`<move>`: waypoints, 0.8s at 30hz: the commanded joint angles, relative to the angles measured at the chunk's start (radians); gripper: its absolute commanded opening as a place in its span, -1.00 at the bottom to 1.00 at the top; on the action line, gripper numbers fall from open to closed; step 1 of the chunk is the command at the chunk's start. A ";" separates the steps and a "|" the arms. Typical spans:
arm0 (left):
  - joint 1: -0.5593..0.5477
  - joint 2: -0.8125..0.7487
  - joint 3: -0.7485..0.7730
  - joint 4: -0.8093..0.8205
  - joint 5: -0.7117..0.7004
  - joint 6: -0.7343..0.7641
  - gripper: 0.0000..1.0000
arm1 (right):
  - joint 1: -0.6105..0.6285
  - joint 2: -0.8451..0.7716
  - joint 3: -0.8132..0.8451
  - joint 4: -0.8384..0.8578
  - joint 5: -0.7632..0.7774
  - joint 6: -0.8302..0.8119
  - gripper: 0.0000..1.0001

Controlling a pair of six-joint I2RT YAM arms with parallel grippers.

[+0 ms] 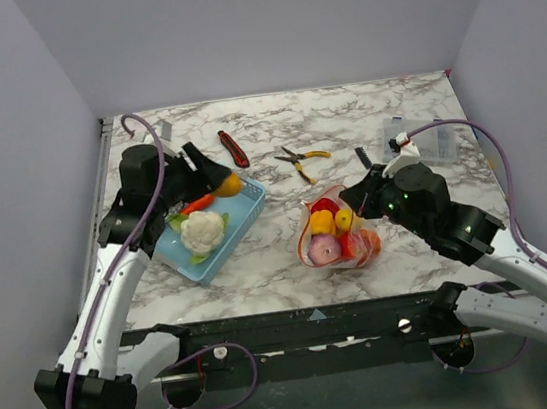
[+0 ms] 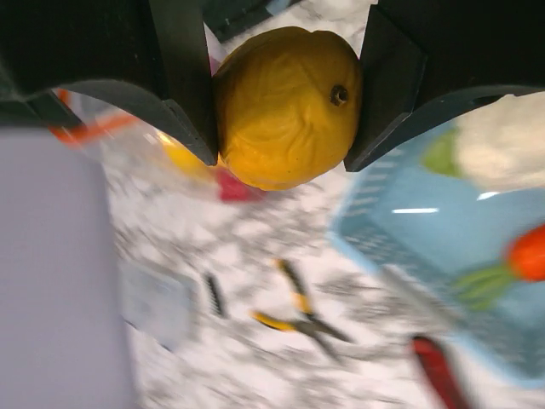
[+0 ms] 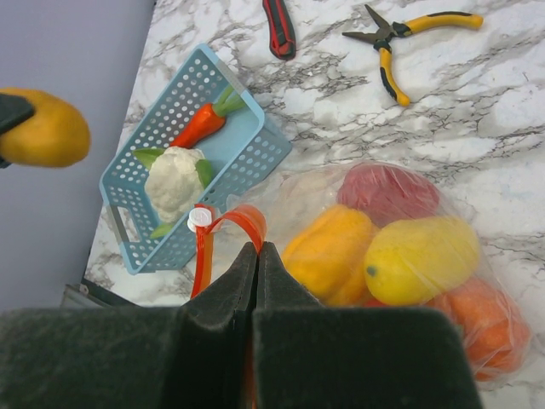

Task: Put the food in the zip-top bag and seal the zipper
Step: Place the fake vegetable in the zipper food storage bag.

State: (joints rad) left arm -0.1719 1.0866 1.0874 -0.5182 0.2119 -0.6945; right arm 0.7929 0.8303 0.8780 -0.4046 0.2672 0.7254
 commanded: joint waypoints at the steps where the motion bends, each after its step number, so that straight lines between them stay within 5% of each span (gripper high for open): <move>1: -0.238 -0.053 -0.016 0.181 0.319 0.065 -0.87 | 0.003 0.000 0.027 0.036 -0.005 0.005 -0.99; 11: -0.632 -0.022 0.018 0.168 0.090 0.133 -0.62 | 0.003 -0.016 0.032 0.018 0.006 0.012 -0.99; 24: -0.714 0.235 0.207 0.118 -0.010 0.119 -0.04 | 0.003 -0.007 0.028 0.035 -0.003 0.020 -0.99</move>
State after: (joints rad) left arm -0.8776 1.2663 1.2003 -0.3706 0.2588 -0.5907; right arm 0.7929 0.8280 0.8780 -0.4049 0.2676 0.7330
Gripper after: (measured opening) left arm 0.586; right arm 0.006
